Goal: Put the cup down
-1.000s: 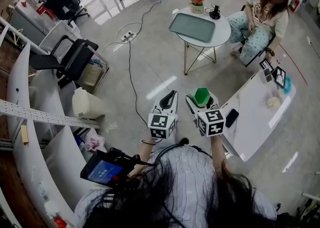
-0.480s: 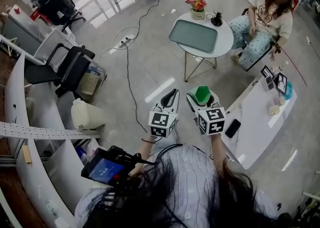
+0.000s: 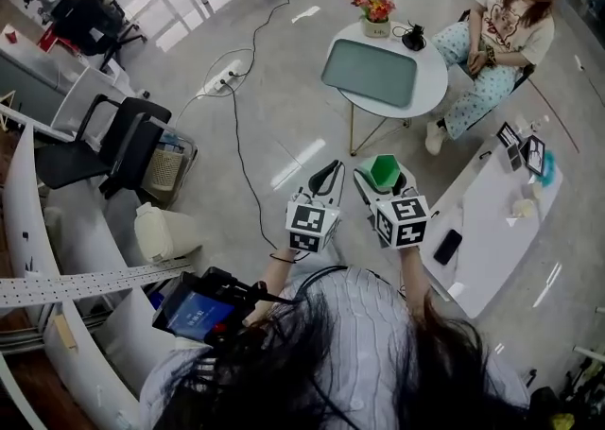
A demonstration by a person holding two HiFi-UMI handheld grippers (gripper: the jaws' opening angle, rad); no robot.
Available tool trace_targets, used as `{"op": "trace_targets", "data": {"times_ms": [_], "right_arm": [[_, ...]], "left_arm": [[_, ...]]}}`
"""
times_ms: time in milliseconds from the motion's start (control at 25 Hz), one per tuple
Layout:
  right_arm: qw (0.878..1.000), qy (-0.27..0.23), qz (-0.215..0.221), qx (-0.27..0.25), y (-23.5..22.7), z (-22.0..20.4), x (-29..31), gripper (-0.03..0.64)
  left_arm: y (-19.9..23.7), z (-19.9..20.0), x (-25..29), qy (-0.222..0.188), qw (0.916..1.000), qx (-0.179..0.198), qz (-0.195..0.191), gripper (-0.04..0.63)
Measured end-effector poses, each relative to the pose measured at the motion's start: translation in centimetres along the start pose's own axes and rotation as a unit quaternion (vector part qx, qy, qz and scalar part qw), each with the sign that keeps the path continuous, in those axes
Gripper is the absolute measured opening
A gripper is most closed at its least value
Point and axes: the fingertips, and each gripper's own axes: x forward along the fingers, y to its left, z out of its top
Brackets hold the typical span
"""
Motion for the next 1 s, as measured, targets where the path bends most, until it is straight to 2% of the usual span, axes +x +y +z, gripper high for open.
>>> {"op": "trace_targets", "data": {"times_ms": [480,800,1000], "right_arm": [[0.999,0.003,-0.034,0.017,-0.5,2.6,7.1,0.314],[0.999,0.007,-0.047,0.023,-1.6,3.3,9.0,0.314],[0.998,0.011,-0.052,0.029,-2.3,3.4,9.9,0.314]], "left_arm": [[7.2,1.2,3.7,0.008,0.9995,-0.002,-0.030,0.028],[8.9,1.3,5.8,0.013,0.9990,-0.007,-0.043,0.028],[9.6,0.1,6.6,0.022,0.9985,-0.017,-0.047,0.028]]}}
